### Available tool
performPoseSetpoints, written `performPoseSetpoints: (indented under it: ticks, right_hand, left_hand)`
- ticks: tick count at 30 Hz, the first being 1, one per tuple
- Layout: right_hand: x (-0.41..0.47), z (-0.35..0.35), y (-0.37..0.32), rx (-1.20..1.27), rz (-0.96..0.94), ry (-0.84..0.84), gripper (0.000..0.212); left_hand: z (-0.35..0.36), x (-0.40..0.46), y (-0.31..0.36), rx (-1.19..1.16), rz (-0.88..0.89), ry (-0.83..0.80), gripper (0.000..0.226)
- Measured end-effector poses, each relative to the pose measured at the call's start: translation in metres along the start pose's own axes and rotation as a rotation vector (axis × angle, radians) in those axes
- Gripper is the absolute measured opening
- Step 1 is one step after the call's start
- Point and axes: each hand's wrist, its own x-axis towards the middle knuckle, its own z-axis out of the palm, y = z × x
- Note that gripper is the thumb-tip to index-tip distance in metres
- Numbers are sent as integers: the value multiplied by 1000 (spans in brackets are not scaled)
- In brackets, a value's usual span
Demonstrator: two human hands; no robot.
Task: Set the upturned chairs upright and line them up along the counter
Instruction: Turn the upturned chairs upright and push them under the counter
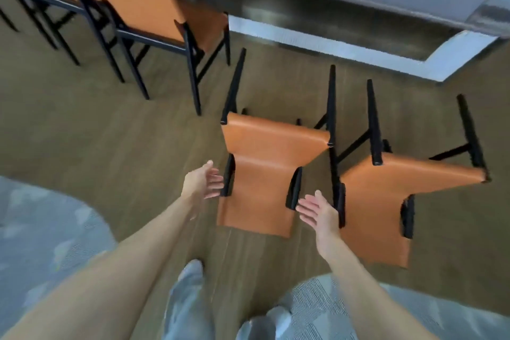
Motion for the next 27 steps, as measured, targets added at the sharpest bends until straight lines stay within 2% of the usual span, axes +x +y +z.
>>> performPoseSetpoints:
  ticks: [4, 10, 13, 19, 27]
  right_hand:
    - [39, -8, 36, 26, 76, -31, 44]
    - [151, -8, 168, 99, 244, 7, 50]
    - [205, -2, 228, 67, 272, 15, 50]
    - [319, 24, 374, 56, 322, -13, 46]
    - [405, 35, 514, 172, 429, -19, 54]
  left_hand:
    - [8, 16, -62, -113, -81, 67, 42]
    - [35, 116, -199, -267, -310, 32, 55]
    - [47, 170, -248, -303, -344, 2, 54]
    - [53, 301, -376, -265, -394, -29, 38]
    - [49, 404, -508, -343, -475, 32, 47]
